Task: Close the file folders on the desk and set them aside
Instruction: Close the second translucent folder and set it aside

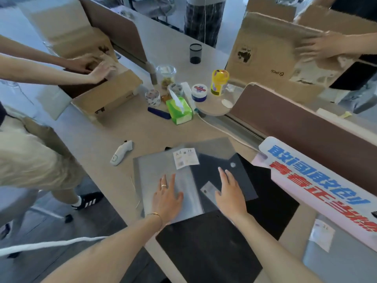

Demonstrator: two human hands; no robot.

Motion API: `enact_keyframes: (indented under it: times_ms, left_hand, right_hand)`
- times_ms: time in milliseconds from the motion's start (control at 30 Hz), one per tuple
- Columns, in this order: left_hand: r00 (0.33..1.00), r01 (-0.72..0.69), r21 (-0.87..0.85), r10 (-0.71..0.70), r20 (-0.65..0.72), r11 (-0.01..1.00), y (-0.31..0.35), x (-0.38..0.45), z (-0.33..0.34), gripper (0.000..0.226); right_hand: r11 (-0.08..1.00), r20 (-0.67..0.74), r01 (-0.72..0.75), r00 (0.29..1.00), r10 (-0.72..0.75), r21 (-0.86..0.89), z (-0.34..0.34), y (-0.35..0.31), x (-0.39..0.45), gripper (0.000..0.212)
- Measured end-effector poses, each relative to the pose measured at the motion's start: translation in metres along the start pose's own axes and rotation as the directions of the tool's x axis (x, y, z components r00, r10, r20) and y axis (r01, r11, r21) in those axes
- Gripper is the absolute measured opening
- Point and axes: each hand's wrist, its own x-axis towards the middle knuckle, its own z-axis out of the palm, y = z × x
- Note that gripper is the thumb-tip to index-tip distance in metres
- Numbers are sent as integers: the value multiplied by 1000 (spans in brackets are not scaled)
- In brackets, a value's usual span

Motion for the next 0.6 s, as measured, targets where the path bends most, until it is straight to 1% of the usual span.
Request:
enact_keyframes:
  times_ms: [167, 267, 433, 500, 600]
  left_hand:
    - [993, 109, -168, -101, 55, 980, 3, 28, 4, 78]
    - [979, 201, -260, -185, 85, 945, 5, 40, 12, 80]
    - [933, 349, -223, -315, 176, 910, 4, 53, 23, 86]
    - [917, 378, -218, -331, 223, 900, 5, 55, 27, 90]
    - [902, 403, -230, -343, 260, 886, 11, 58, 27, 96]
  right_hand:
    - [998, 96, -67, 993, 66, 3, 25, -4, 43, 70]
    - [992, 141, -114, 983, 120, -54, 35, 2, 66, 69]
    - [972, 247, -151, 949, 193, -179, 55, 10, 78, 69]
    - [966, 261, -161, 942, 212, -204, 62, 9, 76, 71]
    - [964, 267, -182, 936, 230, -193, 71, 2, 73, 72]
